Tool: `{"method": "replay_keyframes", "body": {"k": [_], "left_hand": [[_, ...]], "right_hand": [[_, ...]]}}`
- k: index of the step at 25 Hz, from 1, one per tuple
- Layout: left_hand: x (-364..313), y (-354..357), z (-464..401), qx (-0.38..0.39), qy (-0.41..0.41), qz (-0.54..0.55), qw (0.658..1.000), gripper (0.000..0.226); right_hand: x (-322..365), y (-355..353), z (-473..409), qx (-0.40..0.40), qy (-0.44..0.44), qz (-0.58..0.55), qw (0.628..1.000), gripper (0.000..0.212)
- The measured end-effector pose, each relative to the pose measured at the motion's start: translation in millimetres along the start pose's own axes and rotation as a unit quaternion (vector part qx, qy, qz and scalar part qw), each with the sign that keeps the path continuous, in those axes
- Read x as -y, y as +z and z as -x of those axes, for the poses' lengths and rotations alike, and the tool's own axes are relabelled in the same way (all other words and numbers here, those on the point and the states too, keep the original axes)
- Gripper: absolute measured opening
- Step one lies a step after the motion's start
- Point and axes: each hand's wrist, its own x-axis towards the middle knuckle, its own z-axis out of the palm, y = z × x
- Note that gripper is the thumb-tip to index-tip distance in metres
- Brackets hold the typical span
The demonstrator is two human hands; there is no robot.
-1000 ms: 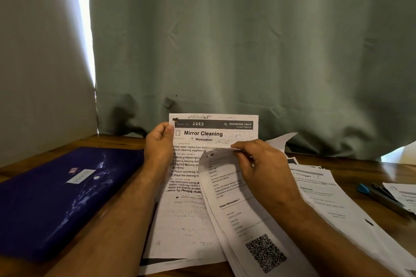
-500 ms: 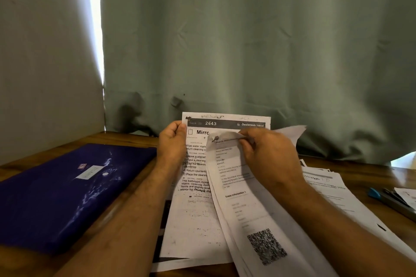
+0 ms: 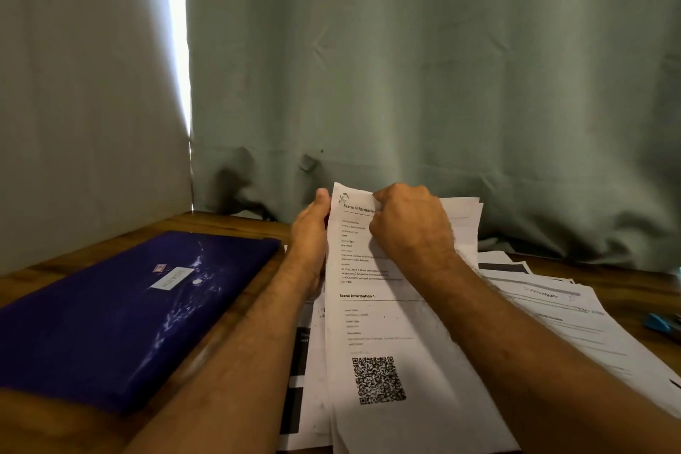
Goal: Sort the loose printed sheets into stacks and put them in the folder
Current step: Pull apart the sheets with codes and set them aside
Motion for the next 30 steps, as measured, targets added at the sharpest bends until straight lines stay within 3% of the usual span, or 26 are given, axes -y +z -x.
{"method": "replay_keyframes", "body": {"k": [2, 5, 7, 10, 12, 15, 18, 21, 24, 26, 30], "left_hand": [[1, 0, 1, 0.043, 0.015, -0.054, 0.997, 0.045], [3, 2, -1, 0.025, 0.041, -0.108, 0.993, 0.024], [4, 1, -3, 0.000, 0.027, -0.084, 0.996, 0.017], [0, 0, -3, -0.027, 0.001, -0.021, 0.999, 0.016], [-1, 0, -2, -0.036, -0.016, 0.000, 0.999, 0.016], [-5, 4, 1, -0.036, -0.044, 0.021, 0.998, 0.015], [-13, 11, 6, -0.036, -0.063, 0.043, 0.996, 0.014], [-14, 20, 14, 0.001, -0.117, 0.037, 0.992, 0.017], [-10, 32, 28, 0.126, -0.215, -0.014, 0.968, 0.028], [-2, 40, 34, 0.177, -0.245, -0.035, 0.953, 0.031], [7, 61, 30, 0.164, -0.188, -0.068, 0.966, 0.028]], "right_hand": [[-3, 4, -1, 0.005, 0.026, -0.017, 1.000, 0.015], [-9, 6, -3, 0.008, 0.037, -0.063, 0.997, 0.027], [-22, 6, 4, -0.007, 0.031, -0.078, 0.996, 0.053], [-59, 0, 24, -0.073, 0.017, 0.009, 0.997, 0.080], [-87, -8, 34, -0.062, 0.068, -0.050, 0.995, 0.088], [-113, -29, 46, 0.092, 0.194, -0.264, 0.940, 0.069], [-133, -33, 64, 0.181, 0.220, -0.337, 0.897, 0.033], [-139, -36, 75, 0.157, 0.227, -0.402, 0.873, 0.022], [-148, -47, 75, 0.086, 0.258, -0.459, 0.846, 0.023], [-155, -55, 76, 0.083, 0.265, -0.469, 0.838, 0.023], [-167, -68, 76, 0.136, 0.262, -0.454, 0.841, 0.022]]}}
